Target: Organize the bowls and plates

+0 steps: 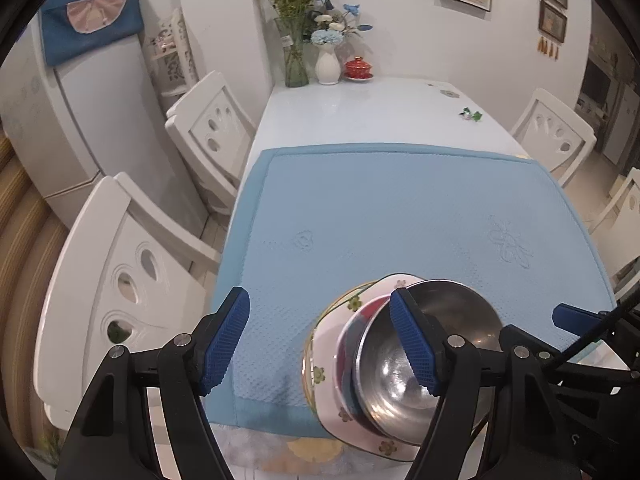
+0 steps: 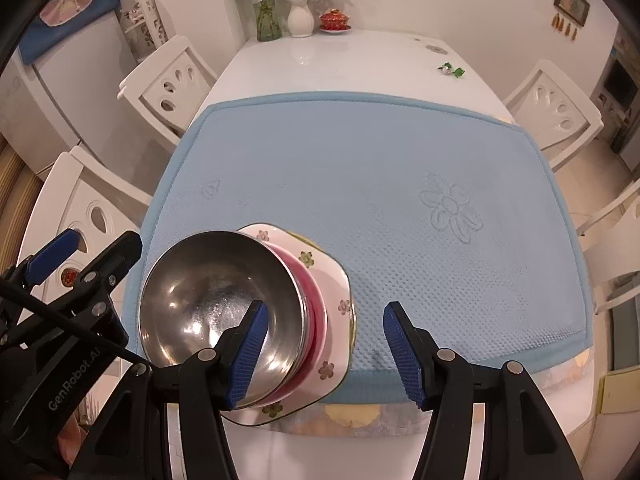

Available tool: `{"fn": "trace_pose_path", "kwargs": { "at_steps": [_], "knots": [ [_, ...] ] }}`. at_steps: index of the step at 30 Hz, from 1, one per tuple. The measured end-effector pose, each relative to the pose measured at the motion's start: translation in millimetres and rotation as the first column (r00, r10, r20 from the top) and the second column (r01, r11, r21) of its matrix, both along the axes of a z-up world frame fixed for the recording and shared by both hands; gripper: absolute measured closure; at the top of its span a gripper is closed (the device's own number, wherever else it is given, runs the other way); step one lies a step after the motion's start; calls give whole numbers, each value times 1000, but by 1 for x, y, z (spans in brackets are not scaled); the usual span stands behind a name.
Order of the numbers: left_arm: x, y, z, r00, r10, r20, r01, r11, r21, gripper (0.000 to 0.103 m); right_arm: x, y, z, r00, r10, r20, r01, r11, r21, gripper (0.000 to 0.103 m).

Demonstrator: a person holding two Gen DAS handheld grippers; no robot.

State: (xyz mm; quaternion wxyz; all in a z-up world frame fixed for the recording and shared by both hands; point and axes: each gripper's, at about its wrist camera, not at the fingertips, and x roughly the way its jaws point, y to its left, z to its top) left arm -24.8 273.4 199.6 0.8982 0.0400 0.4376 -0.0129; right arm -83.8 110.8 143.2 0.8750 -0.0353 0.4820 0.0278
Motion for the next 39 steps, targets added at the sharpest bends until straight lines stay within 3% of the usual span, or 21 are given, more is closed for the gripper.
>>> {"fn": "trace_pose_path", "kwargs": {
  "at_steps": [39],
  "knots": [
    [-5,-9,-3,999,-19,-32,19,1000,6,32,0,-8,-4,1000,-12,-18,12,1000,23,45]
  ]
}}
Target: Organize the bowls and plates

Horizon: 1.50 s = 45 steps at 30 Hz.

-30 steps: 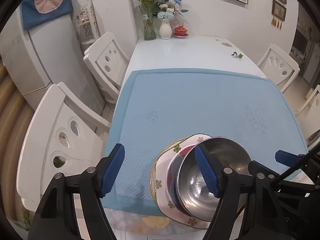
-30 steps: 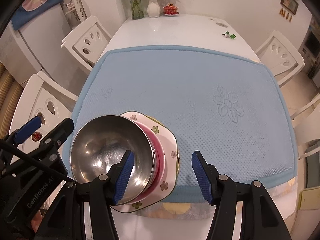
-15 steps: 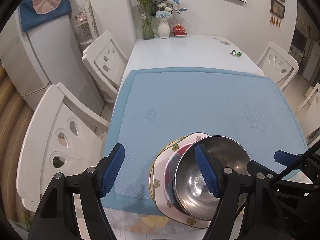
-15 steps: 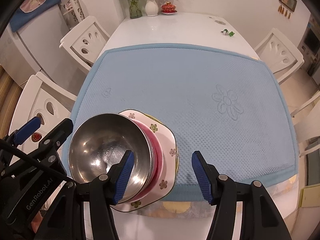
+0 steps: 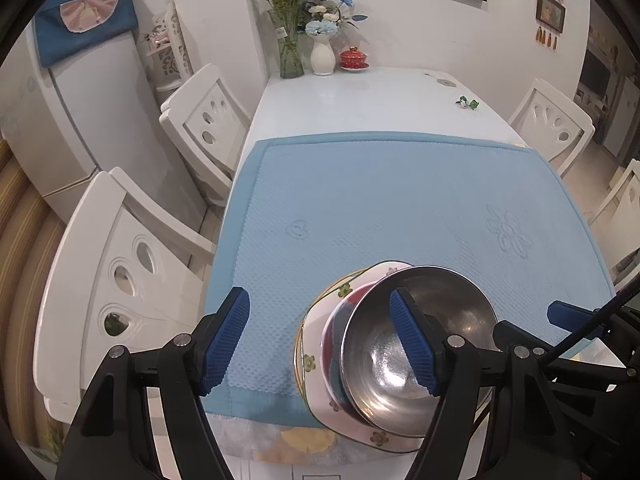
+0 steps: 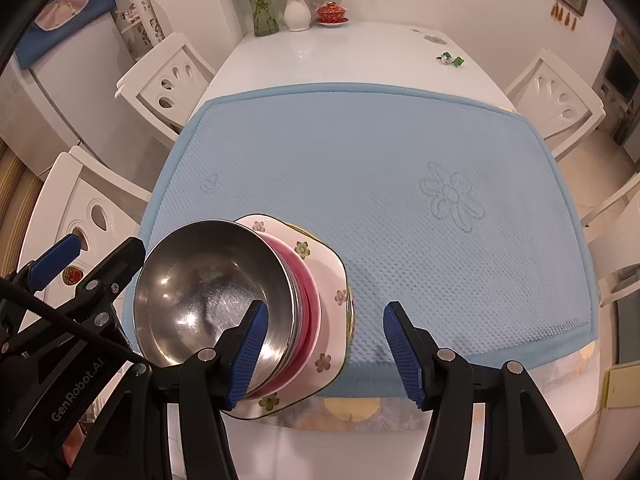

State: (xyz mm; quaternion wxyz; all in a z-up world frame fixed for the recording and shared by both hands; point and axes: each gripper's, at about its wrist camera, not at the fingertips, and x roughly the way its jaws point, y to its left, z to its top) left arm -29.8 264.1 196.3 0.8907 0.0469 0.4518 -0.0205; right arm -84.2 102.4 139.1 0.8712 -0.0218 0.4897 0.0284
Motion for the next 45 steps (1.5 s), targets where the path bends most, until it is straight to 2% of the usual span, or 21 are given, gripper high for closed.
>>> {"fn": "trace_pose_path", "kwargs": {
  "at_steps": [18,34,39,45],
  "knots": [
    [-4,-1,1,1000,-8,0,8,1000,-14,32,-8,-3,2,1000,-12,19,12,1000,-5,45],
    [-5,-8,3,1000,-29,-10,29,999,-41,32,-17,-10,22,991,-45,123,53,997,-62,45],
    [-6,-17,15,999,-34,23,35,998,-50,32,-25,-16,39,978,-49,204,66,995,-77,45],
    [-9,-32,25,998,-27,54,29,999,-34,32,-22,-31,48,974,-49,221,63,996,-57,45]
  ]
}}
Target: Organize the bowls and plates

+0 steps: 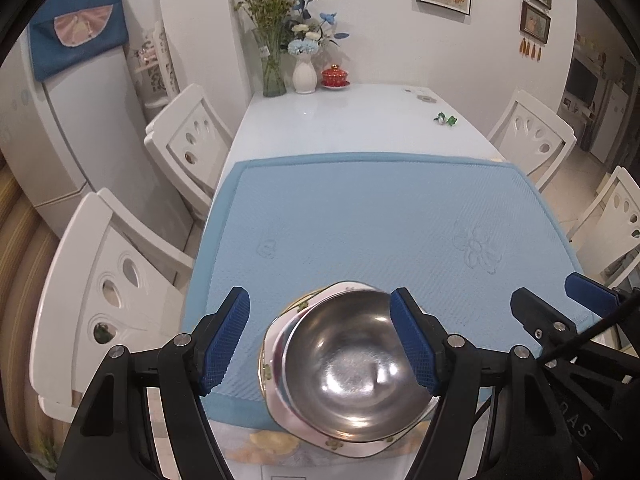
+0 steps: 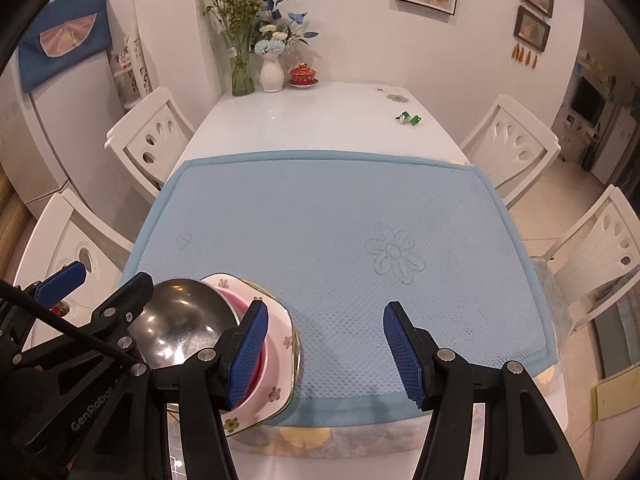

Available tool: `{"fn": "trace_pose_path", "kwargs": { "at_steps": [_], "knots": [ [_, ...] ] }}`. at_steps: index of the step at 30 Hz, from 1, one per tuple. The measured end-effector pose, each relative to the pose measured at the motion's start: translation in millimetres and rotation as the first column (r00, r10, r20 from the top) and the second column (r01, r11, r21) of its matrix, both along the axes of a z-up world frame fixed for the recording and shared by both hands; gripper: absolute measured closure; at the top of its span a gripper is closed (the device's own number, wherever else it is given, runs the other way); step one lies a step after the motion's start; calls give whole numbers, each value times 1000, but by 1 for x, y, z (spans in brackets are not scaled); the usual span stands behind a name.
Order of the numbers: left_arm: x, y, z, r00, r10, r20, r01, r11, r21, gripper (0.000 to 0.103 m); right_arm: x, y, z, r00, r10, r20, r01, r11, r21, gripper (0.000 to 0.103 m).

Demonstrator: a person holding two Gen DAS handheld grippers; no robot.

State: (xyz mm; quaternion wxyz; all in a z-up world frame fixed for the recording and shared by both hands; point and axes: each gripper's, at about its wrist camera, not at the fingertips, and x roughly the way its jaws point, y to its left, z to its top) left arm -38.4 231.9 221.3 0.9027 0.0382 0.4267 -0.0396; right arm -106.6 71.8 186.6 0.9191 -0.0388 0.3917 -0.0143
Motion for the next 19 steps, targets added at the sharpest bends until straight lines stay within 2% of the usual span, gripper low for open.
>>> {"fn": "trace_pose_path", "kwargs": {
  "at_steps": [4,19],
  "knots": [
    [-1,-9,6,1000,25,9,-25,1000,6,32,7,-11,1,1000,20,-18,-20,1000,21,45],
    [11,-55,12,992,123,14,-123,992,39,32,29,-61,3,990,125,-67,-126,992,-9,45]
  ]
}}
